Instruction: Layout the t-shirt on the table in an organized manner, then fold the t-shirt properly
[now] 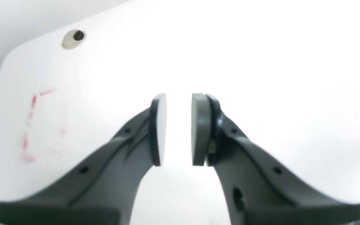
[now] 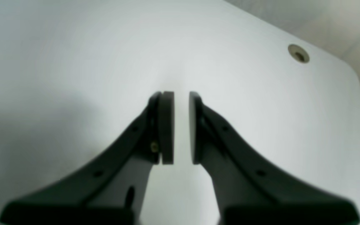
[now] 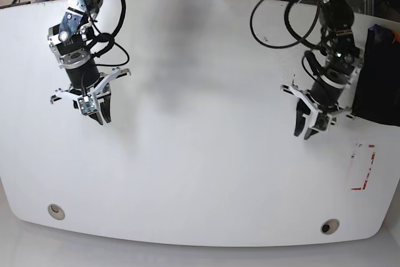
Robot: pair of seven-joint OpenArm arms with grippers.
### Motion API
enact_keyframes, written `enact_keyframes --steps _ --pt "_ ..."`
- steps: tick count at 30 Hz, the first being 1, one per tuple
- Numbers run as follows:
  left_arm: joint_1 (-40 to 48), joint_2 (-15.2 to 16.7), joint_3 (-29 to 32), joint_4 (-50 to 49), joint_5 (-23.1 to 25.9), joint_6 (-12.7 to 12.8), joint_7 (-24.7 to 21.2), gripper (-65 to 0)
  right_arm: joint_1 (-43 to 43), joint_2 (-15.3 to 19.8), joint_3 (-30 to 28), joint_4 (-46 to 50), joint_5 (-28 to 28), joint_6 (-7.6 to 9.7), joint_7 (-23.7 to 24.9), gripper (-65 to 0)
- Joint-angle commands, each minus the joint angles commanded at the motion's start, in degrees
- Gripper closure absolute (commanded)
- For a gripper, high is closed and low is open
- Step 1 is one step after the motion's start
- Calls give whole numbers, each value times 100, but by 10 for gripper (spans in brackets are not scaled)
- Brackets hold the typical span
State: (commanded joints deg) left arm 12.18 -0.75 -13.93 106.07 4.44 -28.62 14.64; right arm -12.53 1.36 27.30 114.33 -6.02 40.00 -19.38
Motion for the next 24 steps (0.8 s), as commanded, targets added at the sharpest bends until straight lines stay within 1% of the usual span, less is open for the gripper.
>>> enact_keyframes --steps 1,3,6,9,10,13,21,22,24 --pt "229 132 0 62 35 -26 -167 -117 -158 -9 0 18 0 0 70 -79" --pt "668 273 0 167 44 -44 -404 -117 -440 -9 0 97 0 0 149 -79" --pt "1257 281 9 352 26 -79 -554 -117 -844 -9 26 149 176 0 167 -79" --pt "1767 299 53 519 26 -79 -563 -117 -1257 9 308 176 624 0 167 -79" --pt "2022 299 114 607 26 -79 -563 -117 -1477 9 519 176 976 0 167 -79" --pt "2673 299 237 791 18 -70 -563 -117 -2084 9 826 176 1512 0 167 -79" --pt "4273 299 404 923 26 -70 -563 -117 -3657 9 1204 176 2611 0 149 -79" --pt "4545 299 404 923 26 -70 -563 -117 -3982 9 1257 176 2796 0 149 -79" --pt "4853 299 404 914 26 -70 -563 -117 -4308 9 1275 167 2989 0 149 -79"
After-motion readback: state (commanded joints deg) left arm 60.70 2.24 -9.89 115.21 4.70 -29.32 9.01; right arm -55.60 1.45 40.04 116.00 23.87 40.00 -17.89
